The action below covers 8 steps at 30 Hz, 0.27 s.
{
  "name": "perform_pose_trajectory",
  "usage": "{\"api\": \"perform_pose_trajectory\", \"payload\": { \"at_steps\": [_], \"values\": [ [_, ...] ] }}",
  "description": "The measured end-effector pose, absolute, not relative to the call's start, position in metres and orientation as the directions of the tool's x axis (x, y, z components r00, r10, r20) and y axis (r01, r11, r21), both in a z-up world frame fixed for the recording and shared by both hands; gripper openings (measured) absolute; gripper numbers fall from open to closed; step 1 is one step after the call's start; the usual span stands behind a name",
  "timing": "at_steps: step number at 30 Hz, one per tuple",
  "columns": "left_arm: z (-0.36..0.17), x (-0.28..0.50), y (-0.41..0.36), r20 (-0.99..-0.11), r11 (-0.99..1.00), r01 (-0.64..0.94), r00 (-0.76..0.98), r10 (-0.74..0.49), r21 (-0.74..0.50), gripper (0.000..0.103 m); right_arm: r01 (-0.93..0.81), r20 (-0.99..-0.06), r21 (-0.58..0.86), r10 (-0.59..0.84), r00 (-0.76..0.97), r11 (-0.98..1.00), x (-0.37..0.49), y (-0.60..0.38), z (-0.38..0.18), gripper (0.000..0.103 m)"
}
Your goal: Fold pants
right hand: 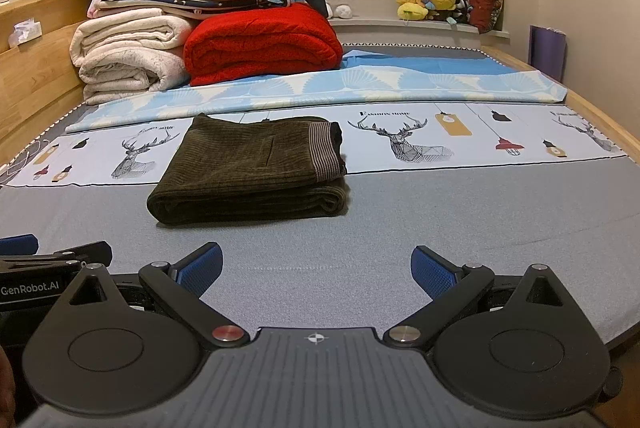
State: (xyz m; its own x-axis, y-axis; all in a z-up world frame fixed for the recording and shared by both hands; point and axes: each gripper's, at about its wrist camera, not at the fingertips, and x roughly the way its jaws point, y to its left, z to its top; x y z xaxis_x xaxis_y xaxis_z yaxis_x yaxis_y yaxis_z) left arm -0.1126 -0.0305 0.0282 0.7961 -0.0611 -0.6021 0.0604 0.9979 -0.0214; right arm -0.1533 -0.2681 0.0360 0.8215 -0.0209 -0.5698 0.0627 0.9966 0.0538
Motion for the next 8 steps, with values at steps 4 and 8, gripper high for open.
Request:
{"api": "perform_pose_trajectory", "payload": {
  "at_steps": [4, 8],
  "values": [
    [0.0281, -0.1127, -0.0309, -0.602, 0.998, 0.06, 0.796, -0.061, -0.022, 0.103, 0.063, -0.57, 0.053, -0.021, 0.821, 0.997, -0.1537, -0.268, 0.036, 0.1],
    [0.029, -0.1127, -0.0303, -0.6, 0.997, 0.068, 0.797, -0.067, -0.021, 0.102, 0.062, -0.571, 0.054, -0.021, 0.821, 0.997, -0.1535, -0.2687, 0.0358, 0.1]
  ]
}}
